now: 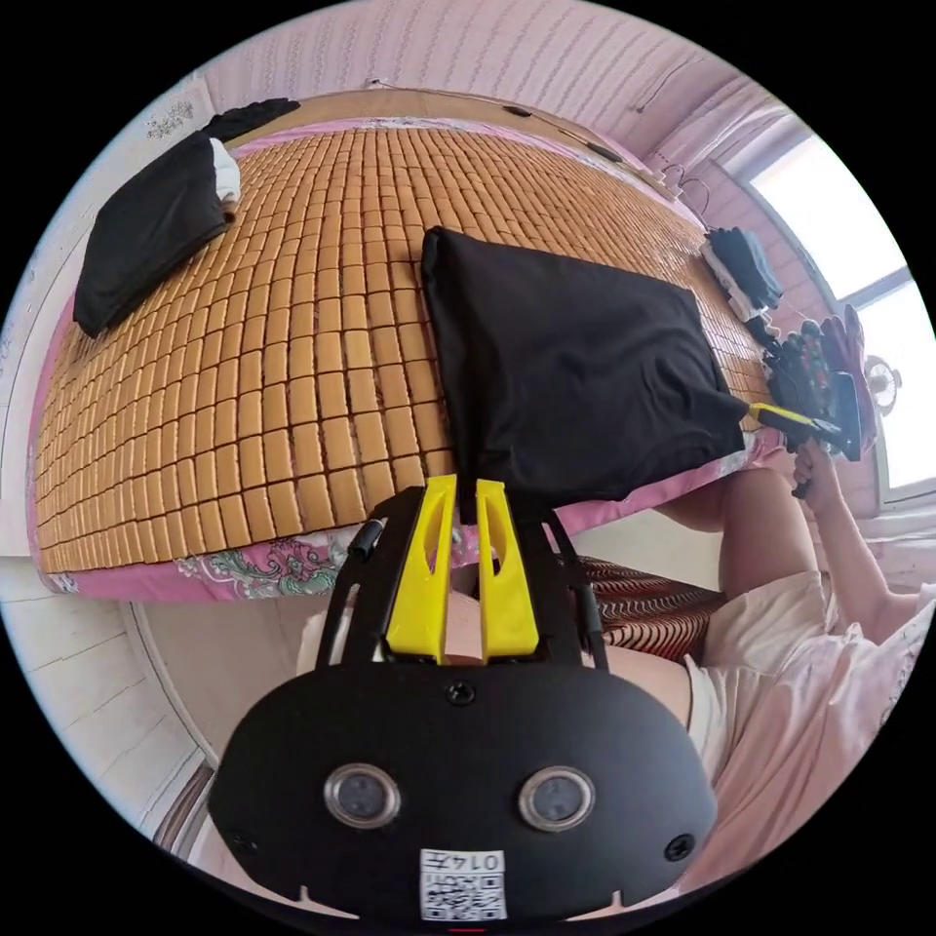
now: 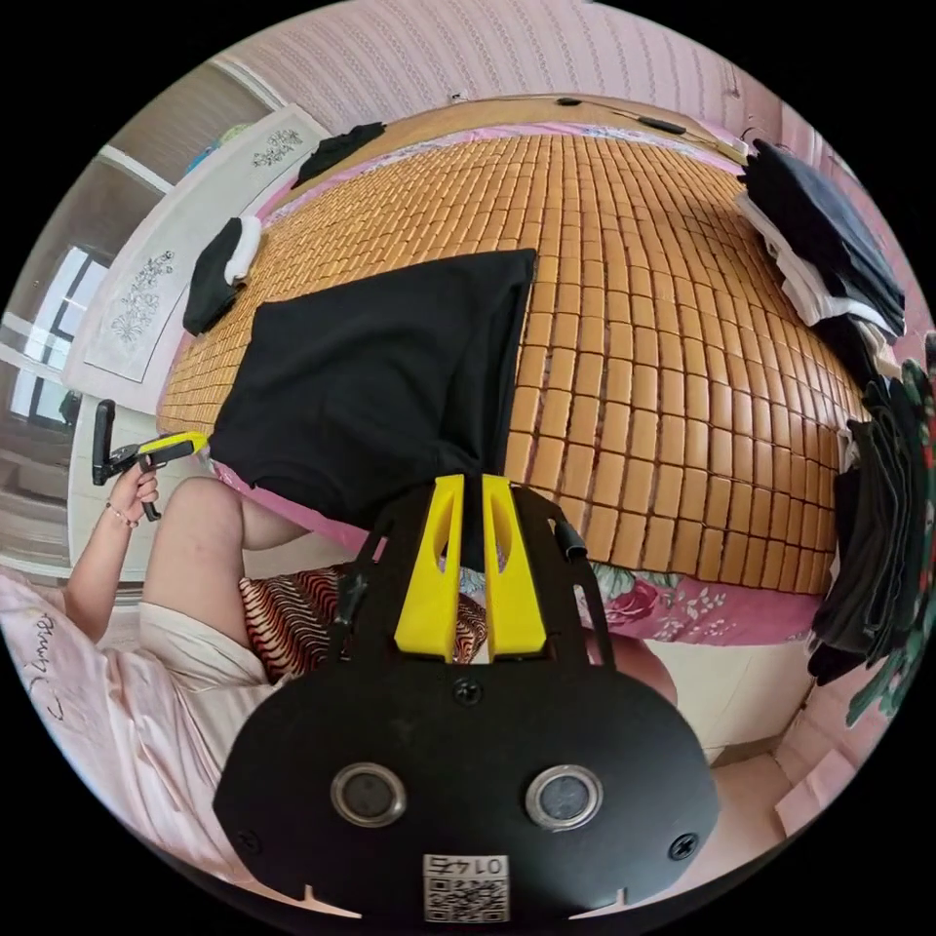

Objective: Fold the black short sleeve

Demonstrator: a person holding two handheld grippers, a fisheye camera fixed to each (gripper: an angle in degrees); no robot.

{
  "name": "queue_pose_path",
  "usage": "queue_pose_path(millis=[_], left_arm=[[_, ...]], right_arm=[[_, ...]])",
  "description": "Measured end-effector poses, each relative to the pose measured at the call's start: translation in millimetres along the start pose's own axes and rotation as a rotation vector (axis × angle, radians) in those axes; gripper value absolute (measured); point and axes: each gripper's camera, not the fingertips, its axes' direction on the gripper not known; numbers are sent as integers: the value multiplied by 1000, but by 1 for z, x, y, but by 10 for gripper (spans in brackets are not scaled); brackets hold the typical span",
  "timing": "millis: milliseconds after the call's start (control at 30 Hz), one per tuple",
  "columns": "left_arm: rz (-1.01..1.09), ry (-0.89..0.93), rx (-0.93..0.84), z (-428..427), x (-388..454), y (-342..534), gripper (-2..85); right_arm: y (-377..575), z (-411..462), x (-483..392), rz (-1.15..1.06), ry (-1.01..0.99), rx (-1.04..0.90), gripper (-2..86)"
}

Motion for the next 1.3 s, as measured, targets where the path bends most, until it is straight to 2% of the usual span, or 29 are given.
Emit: queue_pose_path(millis=[67,233,333,433,600,733,800,967,1067,1167,1300], left_arm=[[30,-15,36,-6,15,2,43],[178,176,79,13,85,-10,46],[241,133,15,43,120,-17,49],[281,122,18,54,132,-13,43],[275,163,10,57,135,-8,41],[274,159,22,58,142,-1,40],[271,164,22,58,145,2,39],[280,192,11,60,151,8,37],[301,196,7,61,157,11,37],[286,203,7,57,161,14,37],[249,147,141,32,156,7,33]], right_arm=[[0,-7,-22,-62,27,28,13],[-14,10,-81,-229,93,-17,-3],[-12,38,-98,-263,142,-160,-8],[-2,38,-104,-266,152,-153,-8],[-30,2,-81,-82,48,71,6],[-61,16,-54,68,68,40,52],[-72,35,-45,101,22,-36,35],[-70,20,-37,104,-37,50,5],[-74,28,-32,141,-95,-16,4],[-83,16,-41,129,-36,62,2],[-119,20,-51,82,-35,81,-1]])
